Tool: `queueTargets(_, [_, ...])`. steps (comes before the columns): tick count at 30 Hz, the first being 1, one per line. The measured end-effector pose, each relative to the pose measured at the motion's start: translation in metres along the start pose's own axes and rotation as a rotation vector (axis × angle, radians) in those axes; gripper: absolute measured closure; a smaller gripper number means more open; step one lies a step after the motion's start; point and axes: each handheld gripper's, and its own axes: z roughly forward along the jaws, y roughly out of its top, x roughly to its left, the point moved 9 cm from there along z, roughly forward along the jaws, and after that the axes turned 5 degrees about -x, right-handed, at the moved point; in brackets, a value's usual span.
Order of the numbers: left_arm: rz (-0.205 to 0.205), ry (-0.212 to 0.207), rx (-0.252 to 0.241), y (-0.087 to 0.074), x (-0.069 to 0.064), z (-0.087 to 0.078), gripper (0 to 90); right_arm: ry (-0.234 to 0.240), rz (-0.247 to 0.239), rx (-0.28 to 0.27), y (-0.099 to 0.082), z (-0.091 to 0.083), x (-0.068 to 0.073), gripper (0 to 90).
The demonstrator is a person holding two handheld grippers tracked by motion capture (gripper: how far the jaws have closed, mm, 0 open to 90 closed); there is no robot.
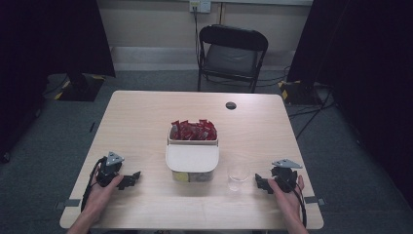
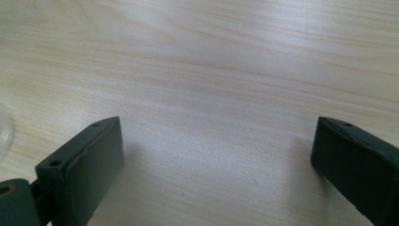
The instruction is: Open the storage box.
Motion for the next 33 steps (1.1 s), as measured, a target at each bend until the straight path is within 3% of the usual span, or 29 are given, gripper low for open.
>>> queueTargets(5, [-0.024, -0.014, -0.002, 0.001, -0.002, -0.001, 15.7, -0.003, 0.003, 0.001, 0.0, 0.0, 0.0, 2.5])
queueTargets(13, [0.001, -0.055, -0.022, 0.011, -0.015, -0.005, 16.3, -0.003, 0.004, 0.0, 0.0, 0.0, 0.0, 2.5])
queueTargets(16, [0.033, -0.077, -0.027, 0.016, -0.023, -0.008, 16.6, -0.003, 0.005, 0.0, 0.0, 0.0, 0.0, 2.5])
queueTargets(27, [0.055, -0.146, -0.085, 0.03, -0.044, -0.017, 15.9, -0.008, 0.006, 0.002, -0.001, 0.0, 0.0, 2.0])
queueTargets(30, [0.045, -0.19, -0.099, 0.035, -0.051, -0.019, 15.9, -0.007, 0.006, 0.002, -0.001, 0.0, 0.0, 2.0])
queueTargets(33, [0.054, -0.189, -0.098, 0.037, -0.054, -0.02, 16.5, -0.005, 0.004, 0.003, -0.001, 0.0, 0.0, 2.0])
